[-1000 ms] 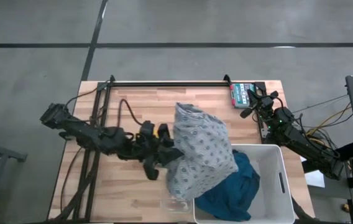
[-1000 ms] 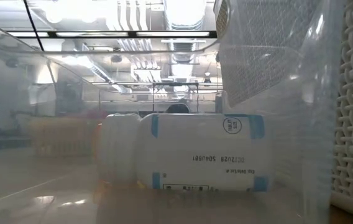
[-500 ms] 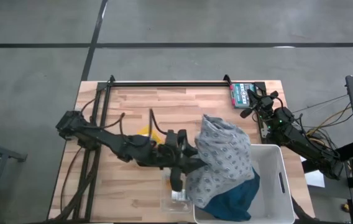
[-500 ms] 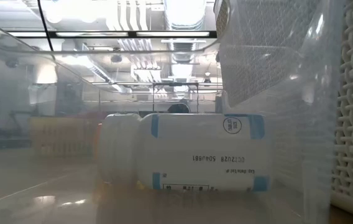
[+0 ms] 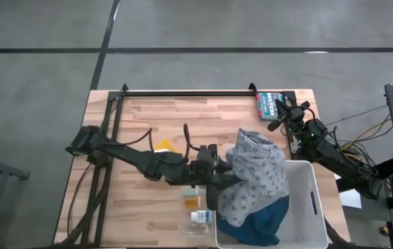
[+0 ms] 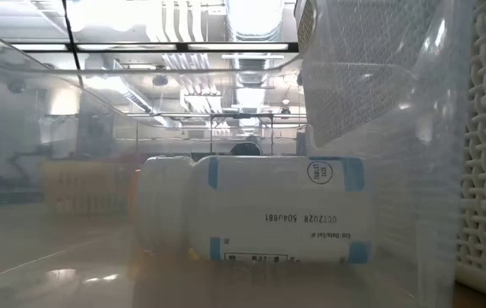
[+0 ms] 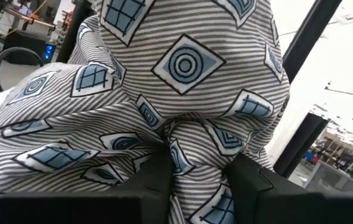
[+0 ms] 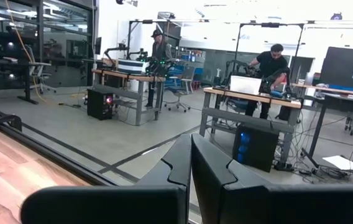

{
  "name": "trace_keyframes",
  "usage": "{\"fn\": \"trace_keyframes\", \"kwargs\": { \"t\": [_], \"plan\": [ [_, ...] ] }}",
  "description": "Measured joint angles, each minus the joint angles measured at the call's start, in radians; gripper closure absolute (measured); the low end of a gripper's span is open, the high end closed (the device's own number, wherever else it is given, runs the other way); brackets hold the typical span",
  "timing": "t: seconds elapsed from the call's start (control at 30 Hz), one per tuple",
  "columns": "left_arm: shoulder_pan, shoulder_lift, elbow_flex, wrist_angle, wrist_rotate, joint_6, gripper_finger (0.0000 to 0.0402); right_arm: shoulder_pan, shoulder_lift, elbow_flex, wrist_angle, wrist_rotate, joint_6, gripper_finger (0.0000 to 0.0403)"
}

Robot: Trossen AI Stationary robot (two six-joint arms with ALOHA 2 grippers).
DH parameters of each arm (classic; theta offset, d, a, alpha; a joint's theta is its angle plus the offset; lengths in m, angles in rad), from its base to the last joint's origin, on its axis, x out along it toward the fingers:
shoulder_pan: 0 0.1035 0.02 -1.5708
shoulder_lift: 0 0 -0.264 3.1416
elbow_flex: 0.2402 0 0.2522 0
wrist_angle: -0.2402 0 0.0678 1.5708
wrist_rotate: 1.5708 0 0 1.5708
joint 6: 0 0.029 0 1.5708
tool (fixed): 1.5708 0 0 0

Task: Pick & Place Medicine items
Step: Put the light blue patient gown into the white laundry bin

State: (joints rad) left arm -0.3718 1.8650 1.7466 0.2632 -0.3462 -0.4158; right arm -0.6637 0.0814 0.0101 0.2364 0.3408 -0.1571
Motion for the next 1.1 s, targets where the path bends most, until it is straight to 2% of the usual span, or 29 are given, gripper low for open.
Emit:
{"fn": "trace_keyframes", "kwargs": {
  "t": [0.6, 1.1],
  "plan": [
    [0.032, 0.134, 0.000, -0.002, 0.007, -0.003, 0.0304, 0.000, 0.001, 0.000, 0.000, 0.000, 0.000, 0.0394],
    [0.049, 0.149, -0.002, -0.079, 0.010, -0.001, 0.0304, 0.000, 0.000, 0.000, 0.000, 0.000, 0.000, 0.0394]
  ]
}}
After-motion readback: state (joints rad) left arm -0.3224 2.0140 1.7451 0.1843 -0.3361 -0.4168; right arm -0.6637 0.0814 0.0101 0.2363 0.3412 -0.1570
